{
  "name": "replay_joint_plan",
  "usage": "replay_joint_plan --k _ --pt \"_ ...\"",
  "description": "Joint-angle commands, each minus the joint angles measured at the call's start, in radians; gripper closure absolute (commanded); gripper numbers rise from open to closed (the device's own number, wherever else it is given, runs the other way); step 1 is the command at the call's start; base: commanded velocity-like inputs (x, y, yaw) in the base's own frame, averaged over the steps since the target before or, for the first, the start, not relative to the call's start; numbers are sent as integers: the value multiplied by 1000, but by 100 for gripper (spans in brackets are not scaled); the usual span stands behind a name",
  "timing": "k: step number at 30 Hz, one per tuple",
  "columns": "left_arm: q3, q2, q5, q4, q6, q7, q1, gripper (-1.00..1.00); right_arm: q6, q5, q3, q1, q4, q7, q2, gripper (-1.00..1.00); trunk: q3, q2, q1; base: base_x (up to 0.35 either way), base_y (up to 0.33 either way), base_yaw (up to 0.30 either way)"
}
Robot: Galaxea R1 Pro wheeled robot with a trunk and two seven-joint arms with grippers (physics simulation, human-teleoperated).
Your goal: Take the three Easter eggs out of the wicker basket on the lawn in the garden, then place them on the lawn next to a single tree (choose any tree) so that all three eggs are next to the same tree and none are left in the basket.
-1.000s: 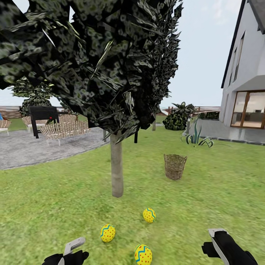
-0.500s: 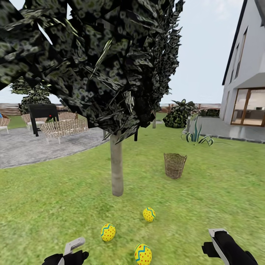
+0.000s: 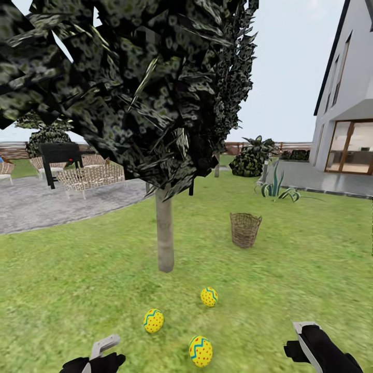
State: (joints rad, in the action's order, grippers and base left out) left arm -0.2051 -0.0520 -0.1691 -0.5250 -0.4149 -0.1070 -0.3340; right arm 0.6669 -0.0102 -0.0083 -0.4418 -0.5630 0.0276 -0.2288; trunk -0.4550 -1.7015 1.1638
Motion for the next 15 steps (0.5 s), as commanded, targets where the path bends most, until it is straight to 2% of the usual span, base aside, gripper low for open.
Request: replay_joint_plan --k 1,10,15 --pt "-4 2 -4 -1 -7 -3 0 -100 5 -1 -1 0 -2 2 0 -100 0 7 -5 -322 0 0" --pt "-3 4 -4 15 -5 -3 0 -100 4 -1 -1 0 -2 2 -1 -100 14 70 -39 -319 0 0" --pt "-4 4 -4 16 -5 -3 0 -100 4 -1 -1 0 -2 2 -1 -100 21 105 -58 -75 0 0"
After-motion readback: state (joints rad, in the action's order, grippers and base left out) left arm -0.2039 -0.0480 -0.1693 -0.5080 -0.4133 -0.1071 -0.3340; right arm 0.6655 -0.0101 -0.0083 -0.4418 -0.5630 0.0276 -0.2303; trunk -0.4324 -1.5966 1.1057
